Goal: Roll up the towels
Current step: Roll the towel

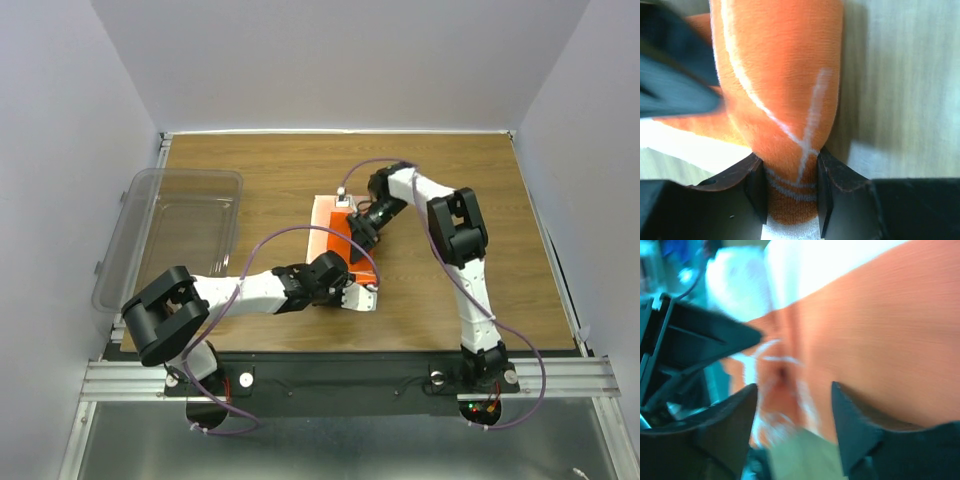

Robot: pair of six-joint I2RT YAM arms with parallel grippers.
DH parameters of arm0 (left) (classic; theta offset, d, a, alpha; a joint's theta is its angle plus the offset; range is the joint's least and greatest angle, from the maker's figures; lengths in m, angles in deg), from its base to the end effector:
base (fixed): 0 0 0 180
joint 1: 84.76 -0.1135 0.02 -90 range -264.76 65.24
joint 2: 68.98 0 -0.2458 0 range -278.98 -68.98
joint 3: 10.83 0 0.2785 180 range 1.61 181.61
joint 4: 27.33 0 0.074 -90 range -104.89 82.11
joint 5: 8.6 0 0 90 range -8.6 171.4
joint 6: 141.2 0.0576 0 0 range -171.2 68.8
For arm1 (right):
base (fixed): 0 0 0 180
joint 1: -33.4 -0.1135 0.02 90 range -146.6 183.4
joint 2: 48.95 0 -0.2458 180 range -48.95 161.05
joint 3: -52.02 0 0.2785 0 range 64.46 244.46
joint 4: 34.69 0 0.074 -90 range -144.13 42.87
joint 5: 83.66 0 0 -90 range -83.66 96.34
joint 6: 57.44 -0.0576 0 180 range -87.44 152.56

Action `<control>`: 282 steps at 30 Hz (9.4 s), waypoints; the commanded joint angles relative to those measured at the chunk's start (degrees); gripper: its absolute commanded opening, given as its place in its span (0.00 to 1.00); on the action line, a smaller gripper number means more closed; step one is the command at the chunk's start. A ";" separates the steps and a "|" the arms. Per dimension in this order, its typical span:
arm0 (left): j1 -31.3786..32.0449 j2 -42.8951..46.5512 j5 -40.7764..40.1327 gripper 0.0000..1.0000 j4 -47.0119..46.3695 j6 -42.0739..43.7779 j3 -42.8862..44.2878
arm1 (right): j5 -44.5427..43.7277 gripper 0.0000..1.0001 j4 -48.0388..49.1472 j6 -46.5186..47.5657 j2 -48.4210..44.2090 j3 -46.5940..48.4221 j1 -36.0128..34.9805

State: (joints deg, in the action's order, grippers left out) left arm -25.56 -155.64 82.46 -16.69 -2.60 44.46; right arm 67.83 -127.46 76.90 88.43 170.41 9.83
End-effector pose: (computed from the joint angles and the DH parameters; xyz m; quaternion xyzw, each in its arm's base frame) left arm 0.1738 -0.2937 0.1258 0.7403 0.5352 -0.0460 0.4041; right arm 0.3708 0.2170 0.0951 0.3914 -0.7540 -0.5230 0.0691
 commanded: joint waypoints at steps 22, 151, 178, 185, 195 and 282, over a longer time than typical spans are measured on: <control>-16.83 -27.14 40.24 0.52 44.94 -5.37 35.71 | -25.98 1.00 20.48 0.13 -62.04 -28.42 16.11; 8.04 5.88 -1.51 0.17 12.43 -13.00 -3.39 | -12.53 0.72 19.15 -24.19 -6.51 -7.42 1.42; -19.64 -8.70 31.98 0.07 24.56 -5.81 9.96 | -16.67 0.91 27.86 -25.02 -32.16 -11.97 13.29; -26.50 -21.18 39.01 0.12 35.37 0.08 21.74 | -17.99 0.92 27.78 -16.93 -45.08 -21.21 13.03; -30.37 -39.81 46.05 0.22 52.96 9.23 40.55 | -33.97 1.00 37.79 -9.53 -54.32 -31.68 -3.66; 1.79 12.74 1.77 0.97 4.28 0.89 -6.11 | 1.09 0.19 9.41 -9.80 3.07 -11.65 -7.01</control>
State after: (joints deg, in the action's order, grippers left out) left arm -24.82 -141.49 90.42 -5.04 2.12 40.04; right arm 77.87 -119.73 64.70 88.80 157.87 3.05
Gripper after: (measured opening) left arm 0.964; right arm 0.328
